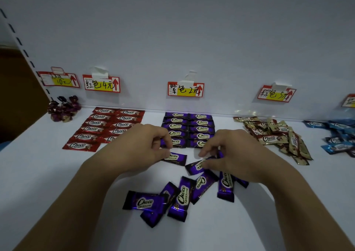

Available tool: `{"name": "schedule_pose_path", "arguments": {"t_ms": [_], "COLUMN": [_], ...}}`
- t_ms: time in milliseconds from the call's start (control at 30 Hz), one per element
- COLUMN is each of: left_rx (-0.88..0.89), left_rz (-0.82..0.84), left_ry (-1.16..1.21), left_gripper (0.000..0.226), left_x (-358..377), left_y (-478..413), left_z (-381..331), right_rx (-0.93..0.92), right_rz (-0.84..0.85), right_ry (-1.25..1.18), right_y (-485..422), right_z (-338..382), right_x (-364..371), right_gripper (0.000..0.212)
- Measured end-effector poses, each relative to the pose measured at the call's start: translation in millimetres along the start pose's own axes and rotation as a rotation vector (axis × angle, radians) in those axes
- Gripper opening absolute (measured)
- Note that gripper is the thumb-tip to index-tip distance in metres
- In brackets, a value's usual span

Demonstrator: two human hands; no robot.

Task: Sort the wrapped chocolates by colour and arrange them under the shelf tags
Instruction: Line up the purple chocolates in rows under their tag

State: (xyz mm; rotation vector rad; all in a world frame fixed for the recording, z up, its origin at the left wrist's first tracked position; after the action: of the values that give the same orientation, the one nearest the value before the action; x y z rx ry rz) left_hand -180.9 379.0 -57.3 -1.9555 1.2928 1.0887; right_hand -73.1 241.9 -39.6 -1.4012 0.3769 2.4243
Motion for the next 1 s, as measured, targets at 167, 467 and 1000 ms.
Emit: {"name": "schedule_pose_path", "arguments": {"t_ms": [167, 467, 1000], "left_rx": [0.0, 0.007, -0.007], "left_rz": [0.052, 0.044, 0.067], "left_ry": [-0.027, -0.101, -0.104], "left_gripper": [0.009, 0.013, 0.012], "left_x": [5.2, 6.1, 8.3], "left_y": [2.3, 1.3, 0.9], "left_z": [-3.8, -10.2, -11.0], "right_rx": [-0.005, -0.004, 0.216], "right_rz": [0.001, 0.062, -0.21], "right_ry": [-0.023, -0.034, -0.165], "right_y": [-4.2, -5.0, -5.5], "right_z": [0.4, -1.0, -16.0], "right_x": [7.9, 14.2, -2.4], "right_gripper": [0.01, 0.03, 0.011]}}
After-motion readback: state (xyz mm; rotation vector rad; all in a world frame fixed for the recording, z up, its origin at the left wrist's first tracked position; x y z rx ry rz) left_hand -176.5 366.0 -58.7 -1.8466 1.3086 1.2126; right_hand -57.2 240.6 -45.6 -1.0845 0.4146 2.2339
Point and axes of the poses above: each hand's wrist, its own y-axis away from the middle knuckle, its own x-axis out of the palm, z = x × y, the point moved 8 cm from there along -y, towards the middle knuckle, and after that the axes turned 5 degrees about -y, right-handed, at the moved point
